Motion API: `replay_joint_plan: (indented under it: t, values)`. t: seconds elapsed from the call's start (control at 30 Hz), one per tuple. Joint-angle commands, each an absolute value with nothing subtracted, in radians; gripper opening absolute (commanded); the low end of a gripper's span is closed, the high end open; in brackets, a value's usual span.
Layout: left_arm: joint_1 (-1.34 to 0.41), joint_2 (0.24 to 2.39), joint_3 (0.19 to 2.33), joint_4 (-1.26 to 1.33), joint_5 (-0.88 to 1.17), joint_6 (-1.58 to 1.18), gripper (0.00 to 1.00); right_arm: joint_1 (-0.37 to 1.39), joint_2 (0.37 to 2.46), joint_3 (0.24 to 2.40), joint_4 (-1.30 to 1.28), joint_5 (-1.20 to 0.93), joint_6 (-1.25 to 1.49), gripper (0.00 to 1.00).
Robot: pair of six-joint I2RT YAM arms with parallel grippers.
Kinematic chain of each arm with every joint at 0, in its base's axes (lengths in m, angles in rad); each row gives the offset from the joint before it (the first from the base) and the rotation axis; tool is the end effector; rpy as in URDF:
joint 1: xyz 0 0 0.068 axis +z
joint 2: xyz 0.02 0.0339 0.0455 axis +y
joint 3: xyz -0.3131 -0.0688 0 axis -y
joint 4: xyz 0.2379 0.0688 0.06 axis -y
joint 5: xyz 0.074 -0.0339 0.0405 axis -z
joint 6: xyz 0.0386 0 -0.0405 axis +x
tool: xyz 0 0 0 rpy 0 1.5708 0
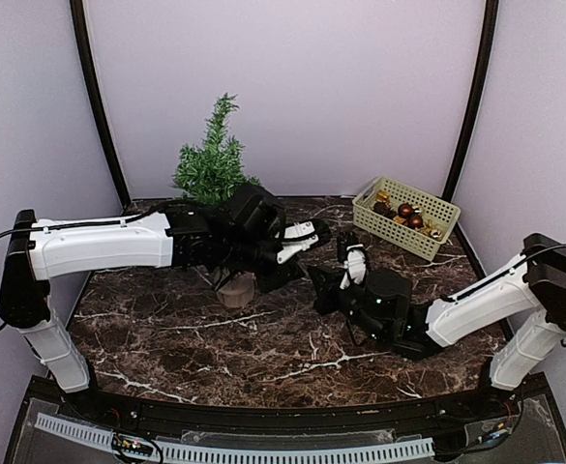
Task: Decorate the small christmas tree
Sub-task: Adjust the side of the string light at the center of the board.
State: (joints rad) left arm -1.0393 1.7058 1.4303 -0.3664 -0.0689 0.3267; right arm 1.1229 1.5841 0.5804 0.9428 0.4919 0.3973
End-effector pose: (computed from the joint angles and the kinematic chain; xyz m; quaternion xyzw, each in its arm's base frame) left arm 0.2038 -0.3413 0.3494 0.5520 0.7028 -0.1273 0.4303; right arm 0.1509 0.2719 0.2516 -0.0947 0.7196 0.3294 0.6039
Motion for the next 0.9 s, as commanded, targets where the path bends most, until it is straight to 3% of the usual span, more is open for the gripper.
replay_joint_plan:
  t: [0.0, 0.17, 0.23, 0.5, 0.77, 0.83, 0.87]
  values:
    - [-1.035, 1.688, 1.421, -0.369, -0.119, 0.371, 0.26, 1.116, 1.549, 0.561, 0.91, 0.467, 0.4, 0.0]
    - [-1.036, 1.674, 1.408, -0.335, -0.131, 0.38, 0.03, 1.112, 1.485, 0.562, 0.809, 0.482, 0.42, 0.0]
    - [-1.035, 1.67, 1.403, -0.333, -0.131, 0.38, 0.0, 1.102, 1.443, 0.565, 0.731, 0.497, 0.436, 0.0]
    - [-1.035, 1.642, 1.37, -0.316, -0.155, 0.371, 0.0, 0.925, 1.216, 0.563, 0.316, 0.506, 0.41, 0.0]
    - [-1.034, 1.633, 1.38, -0.301, -0.152, 0.357, 0.0, 0.716, 1.101, 0.602, 0.074, 0.436, 0.335, 0.0]
    - [-1.034, 1.63, 1.396, -0.288, -0.134, 0.346, 0.09, 0.691, 1.1, 0.626, 0.035, 0.423, 0.333, 0.0]
    - [-1.034, 1.628, 1.411, -0.278, -0.108, 0.339, 0.22, 0.688, 1.098, 0.634, 0.027, 0.413, 0.329, 0.0]
